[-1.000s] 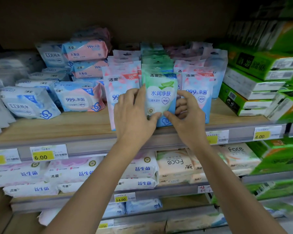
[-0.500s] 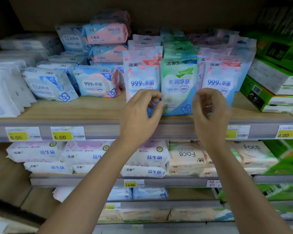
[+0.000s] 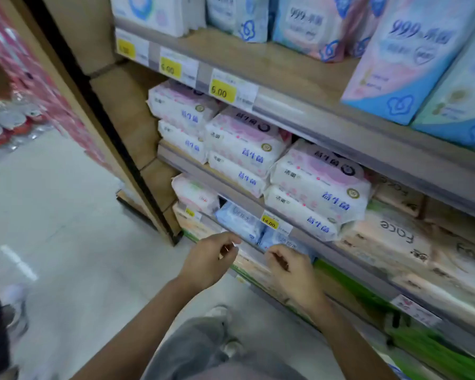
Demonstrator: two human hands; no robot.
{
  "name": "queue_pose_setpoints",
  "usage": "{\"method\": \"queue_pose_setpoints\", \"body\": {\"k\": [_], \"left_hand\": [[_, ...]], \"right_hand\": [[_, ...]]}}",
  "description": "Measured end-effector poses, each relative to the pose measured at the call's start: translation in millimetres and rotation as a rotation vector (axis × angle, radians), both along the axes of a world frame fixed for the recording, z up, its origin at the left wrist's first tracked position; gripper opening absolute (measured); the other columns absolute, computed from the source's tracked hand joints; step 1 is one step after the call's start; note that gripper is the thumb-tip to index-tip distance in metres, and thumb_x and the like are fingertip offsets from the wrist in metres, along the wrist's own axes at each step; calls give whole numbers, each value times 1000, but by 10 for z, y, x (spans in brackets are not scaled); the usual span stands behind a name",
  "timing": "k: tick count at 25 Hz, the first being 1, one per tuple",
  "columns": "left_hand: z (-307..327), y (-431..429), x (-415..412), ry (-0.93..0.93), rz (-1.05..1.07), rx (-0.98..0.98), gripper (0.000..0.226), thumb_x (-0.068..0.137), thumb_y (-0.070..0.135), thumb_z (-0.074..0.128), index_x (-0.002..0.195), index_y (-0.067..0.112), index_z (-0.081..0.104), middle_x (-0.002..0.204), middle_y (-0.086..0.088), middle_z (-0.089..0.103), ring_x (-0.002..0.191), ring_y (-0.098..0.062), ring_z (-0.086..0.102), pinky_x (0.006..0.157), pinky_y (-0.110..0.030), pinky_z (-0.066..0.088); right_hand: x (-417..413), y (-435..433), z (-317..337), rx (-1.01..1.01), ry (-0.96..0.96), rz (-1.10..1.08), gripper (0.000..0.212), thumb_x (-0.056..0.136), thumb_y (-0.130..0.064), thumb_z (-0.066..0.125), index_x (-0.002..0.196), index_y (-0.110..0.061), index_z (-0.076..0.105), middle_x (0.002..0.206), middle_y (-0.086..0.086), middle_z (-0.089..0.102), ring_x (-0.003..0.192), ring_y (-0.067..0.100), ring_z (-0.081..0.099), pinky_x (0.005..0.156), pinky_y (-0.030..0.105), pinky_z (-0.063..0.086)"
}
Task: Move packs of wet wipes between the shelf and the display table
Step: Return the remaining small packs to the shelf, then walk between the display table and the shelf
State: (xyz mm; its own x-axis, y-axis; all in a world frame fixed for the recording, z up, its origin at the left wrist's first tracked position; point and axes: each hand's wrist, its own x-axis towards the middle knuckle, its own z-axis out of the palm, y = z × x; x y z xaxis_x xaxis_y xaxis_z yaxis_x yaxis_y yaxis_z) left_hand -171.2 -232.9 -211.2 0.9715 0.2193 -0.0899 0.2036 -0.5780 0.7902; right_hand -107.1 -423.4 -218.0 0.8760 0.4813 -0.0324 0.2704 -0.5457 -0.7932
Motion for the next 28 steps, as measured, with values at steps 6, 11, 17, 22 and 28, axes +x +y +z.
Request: {"method": "queue_pose_setpoints", "body": {"k": [6, 11, 17, 22, 28], "left_hand": [[-808, 77, -1690, 487, 390, -32, 23, 94, 22, 50, 111, 24, 65, 97, 0, 69, 83, -14, 59, 75, -27, 48], [-966, -13, -3040, 634, 805, -129, 25, 94, 23, 48, 114, 23, 63, 87, 3, 64, 74, -12, 53, 64, -22, 38], [-1076, -455, -4358, 606, 1351, -341, 23, 93, 20, 51, 111, 19, 66, 93, -1, 67, 79, -13, 55, 67, -21, 37], [-1234, -579, -5312, 560, 1645, -526, 18, 91, 17, 53, 101, 27, 63, 97, 4, 67, 88, -13, 61, 74, -20, 42], [-1198, -27, -6406, 487, 1819, -625, 16, 93, 17, 53, 92, 32, 58, 93, -3, 68, 89, -21, 64, 73, -24, 46]], "right_hand": [[-412, -137, -1137, -530, 314, 403, 19, 90, -12, 54, 88, 5, 63, 65, 4, 49, 69, 18, 48, 62, 27, 34], [-771, 612, -1248, -697, 256, 786, 32, 92, -20, 53, 62, -25, 45, 58, -7, 47, 63, 15, 49, 55, 28, 36], [-1855, 2150, -1111, -646, 169, 1230, 11, 91, -18, 55, 81, -22, 58, 74, -5, 58, 69, 13, 54, 62, 25, 42], [-3027, 3094, -1166, -662, 98, 1419, 7, 89, -15, 56, 87, -19, 61, 78, 0, 62, 80, 24, 64, 75, 34, 52], [-4010, 3837, -1337, -741, 78, 1446, 13, 87, -6, 55, 84, -16, 62, 77, 4, 63, 74, 25, 62, 75, 39, 56]]}}
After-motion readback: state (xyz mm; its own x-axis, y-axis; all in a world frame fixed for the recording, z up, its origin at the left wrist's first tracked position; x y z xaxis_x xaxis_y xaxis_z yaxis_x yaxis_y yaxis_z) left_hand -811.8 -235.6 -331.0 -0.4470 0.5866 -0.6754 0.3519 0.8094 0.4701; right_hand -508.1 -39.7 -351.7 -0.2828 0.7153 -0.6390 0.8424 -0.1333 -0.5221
